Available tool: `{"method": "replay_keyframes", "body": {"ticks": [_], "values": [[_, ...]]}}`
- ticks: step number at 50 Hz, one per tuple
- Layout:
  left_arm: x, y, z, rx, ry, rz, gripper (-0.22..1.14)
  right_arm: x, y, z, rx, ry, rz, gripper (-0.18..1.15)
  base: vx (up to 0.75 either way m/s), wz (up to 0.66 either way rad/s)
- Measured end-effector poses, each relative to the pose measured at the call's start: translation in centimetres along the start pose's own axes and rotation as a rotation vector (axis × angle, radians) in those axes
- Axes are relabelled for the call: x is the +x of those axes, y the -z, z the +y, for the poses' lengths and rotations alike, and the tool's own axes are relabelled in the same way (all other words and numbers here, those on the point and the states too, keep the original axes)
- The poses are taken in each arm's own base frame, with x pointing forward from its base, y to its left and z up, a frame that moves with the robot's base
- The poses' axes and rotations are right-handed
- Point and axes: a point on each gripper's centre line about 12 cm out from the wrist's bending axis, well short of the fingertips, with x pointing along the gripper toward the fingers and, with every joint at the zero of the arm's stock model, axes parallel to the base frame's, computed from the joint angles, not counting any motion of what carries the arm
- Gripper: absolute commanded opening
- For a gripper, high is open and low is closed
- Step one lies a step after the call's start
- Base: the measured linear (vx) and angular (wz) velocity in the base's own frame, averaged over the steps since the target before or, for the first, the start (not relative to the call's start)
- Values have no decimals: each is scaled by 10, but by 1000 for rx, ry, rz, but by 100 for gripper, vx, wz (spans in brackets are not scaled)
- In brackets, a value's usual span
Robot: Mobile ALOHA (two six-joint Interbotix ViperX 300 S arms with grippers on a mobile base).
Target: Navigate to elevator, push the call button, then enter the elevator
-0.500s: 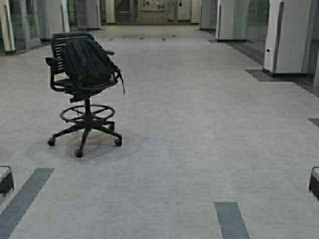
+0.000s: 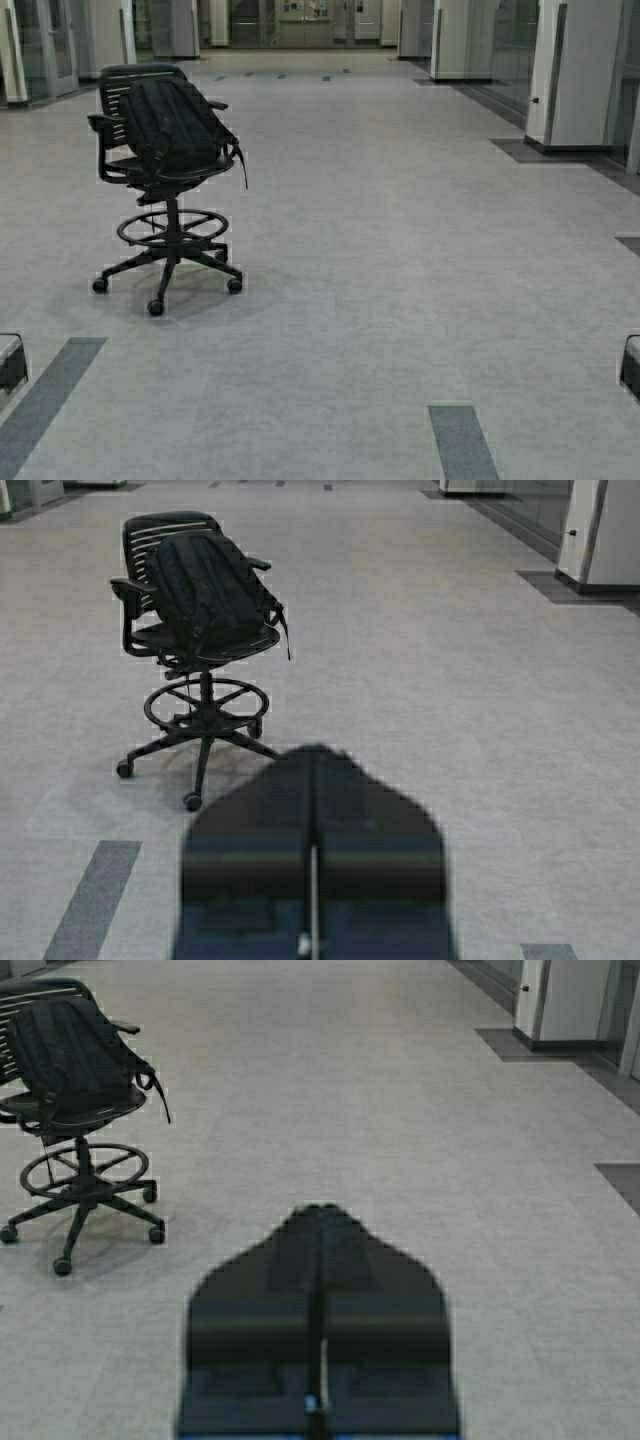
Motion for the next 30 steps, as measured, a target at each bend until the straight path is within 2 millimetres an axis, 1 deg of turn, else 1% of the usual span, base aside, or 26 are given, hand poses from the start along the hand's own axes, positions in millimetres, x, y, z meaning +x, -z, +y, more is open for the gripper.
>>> {"method": "replay_keyframes", "body": {"ticks": [13, 30], "values": [[0, 0, 0, 2, 0, 0, 2, 0, -1, 0, -8, 0, -5, 5, 11, -5], [0, 0, 0, 2, 0, 0, 2, 1, -1, 0, -11, -1, -14, 5, 26, 1]]}}
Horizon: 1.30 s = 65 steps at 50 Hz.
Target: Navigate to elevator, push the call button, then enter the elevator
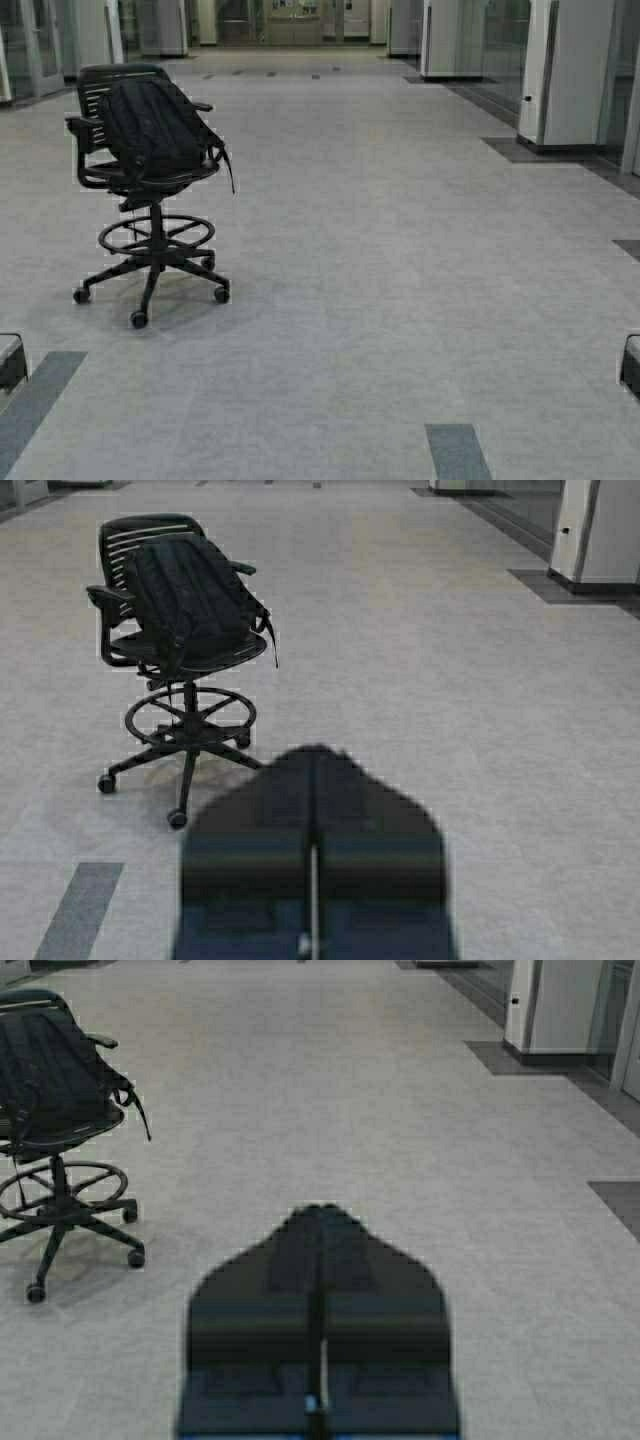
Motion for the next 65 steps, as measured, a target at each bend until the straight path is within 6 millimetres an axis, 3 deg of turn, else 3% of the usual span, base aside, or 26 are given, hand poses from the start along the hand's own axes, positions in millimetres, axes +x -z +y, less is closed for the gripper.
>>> {"method": "replay_keyframes", "body": {"ticks": [34, 65], "values": [[-1, 7, 0, 21, 3, -41, 2, -12, -8, 0, 6, 0, -64, 5, 39, 8], [-4, 10, 0, -17, 4, -40, 2, -15, -2, 0, 9, 0, -66, 5, 41, 18]]}}
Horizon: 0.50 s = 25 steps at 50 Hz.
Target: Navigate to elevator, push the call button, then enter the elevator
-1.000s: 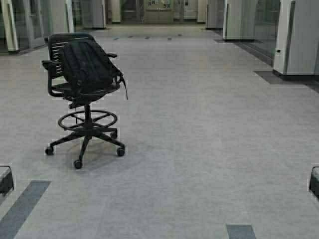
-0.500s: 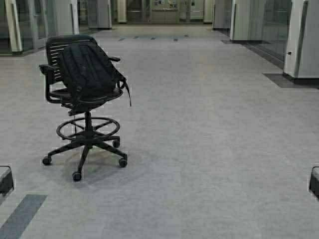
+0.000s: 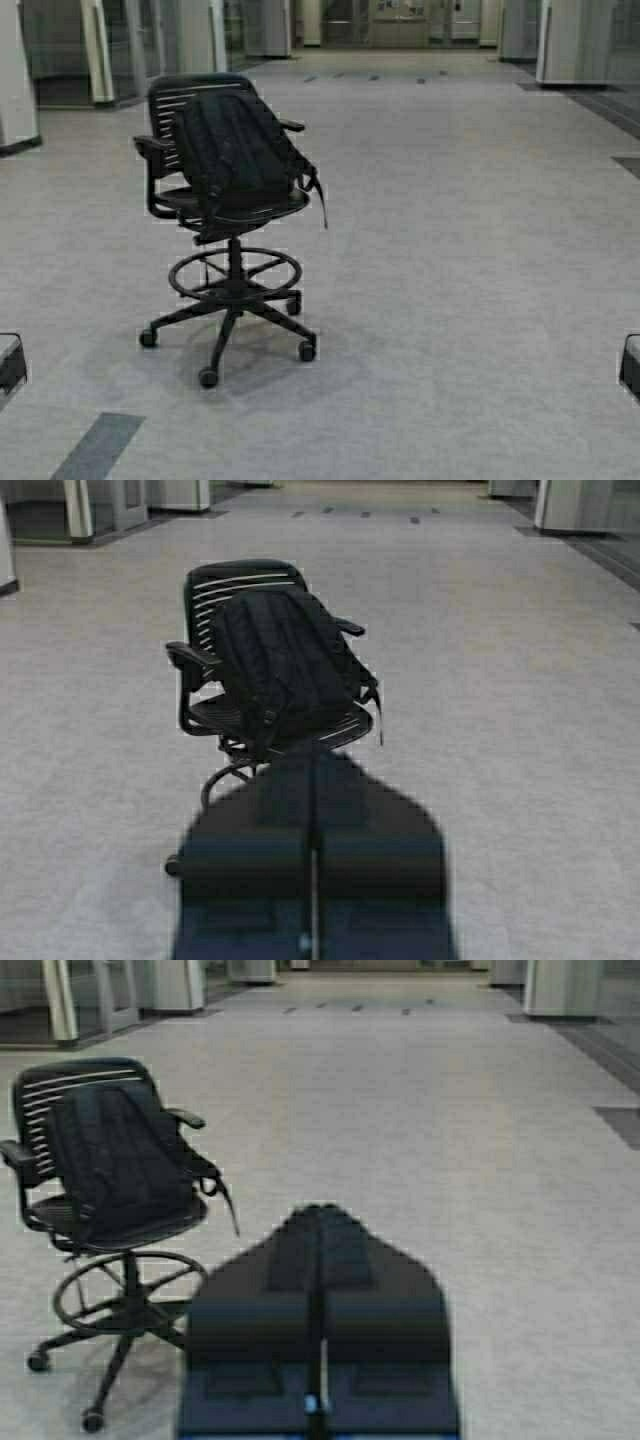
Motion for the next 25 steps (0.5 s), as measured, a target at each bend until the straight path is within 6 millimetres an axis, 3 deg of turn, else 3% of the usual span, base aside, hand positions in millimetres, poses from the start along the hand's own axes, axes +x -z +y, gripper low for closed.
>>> {"method": "replay_keyframes", "body": {"ticks": [25], "values": [[-3, 1, 0, 0, 0, -6, 2, -1, -1, 0, 0, 1, -6, 5, 40, 57]]}}
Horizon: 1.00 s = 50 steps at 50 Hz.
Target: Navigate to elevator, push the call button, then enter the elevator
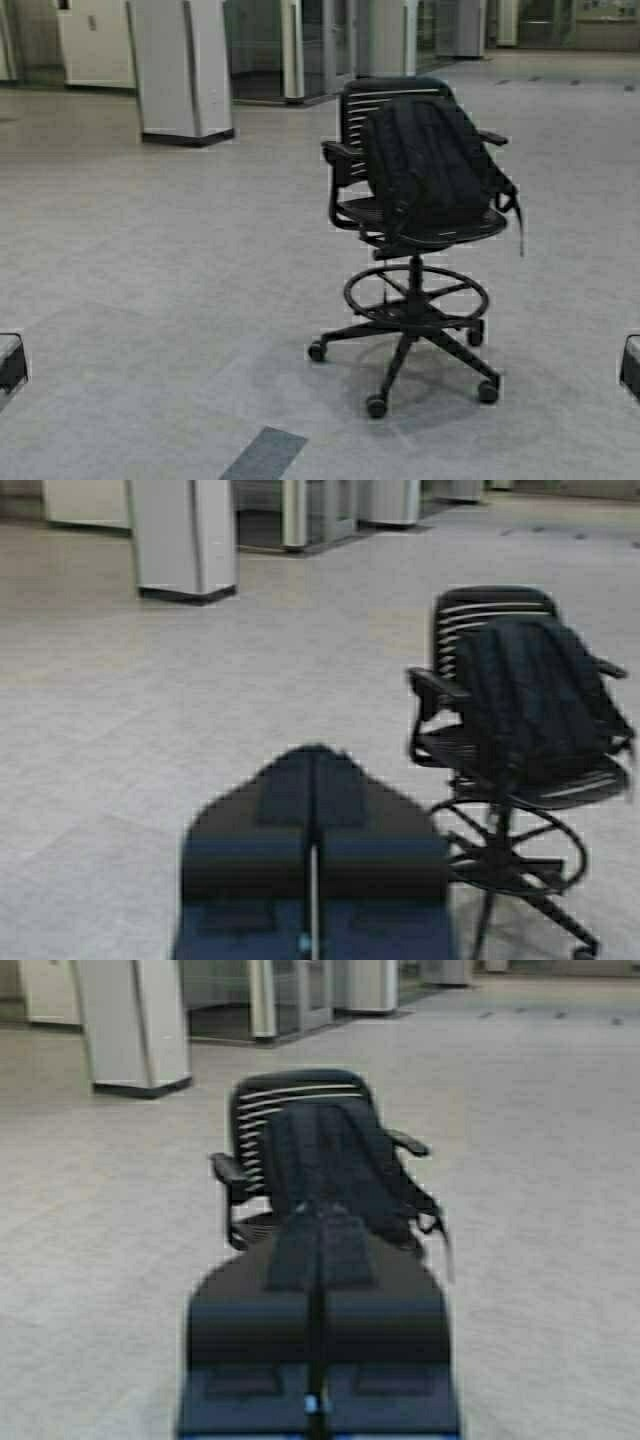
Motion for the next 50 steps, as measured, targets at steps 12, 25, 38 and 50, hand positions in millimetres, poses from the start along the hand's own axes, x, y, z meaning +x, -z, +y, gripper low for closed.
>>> {"method": "replay_keyframes", "body": {"ticks": [12, 25, 38, 50], "values": [[0, -1, 0, -5, 0, -2, 2, 0, 0, 0, 2, -2, -2, 5, 42, 41], [7, 4, 0, -2, -2, 28, 2, 2, -2, -1, -13, 3, -26, 5, 45, 31], [8, 7, 0, -2, -2, 43, 2, 7, 5, -5, -8, 24, 3, 5, 53, 25], [8, 8, 0, 6, -2, 44, 2, 7, 5, -4, -8, 23, 3, 5, 54, 28]]}}
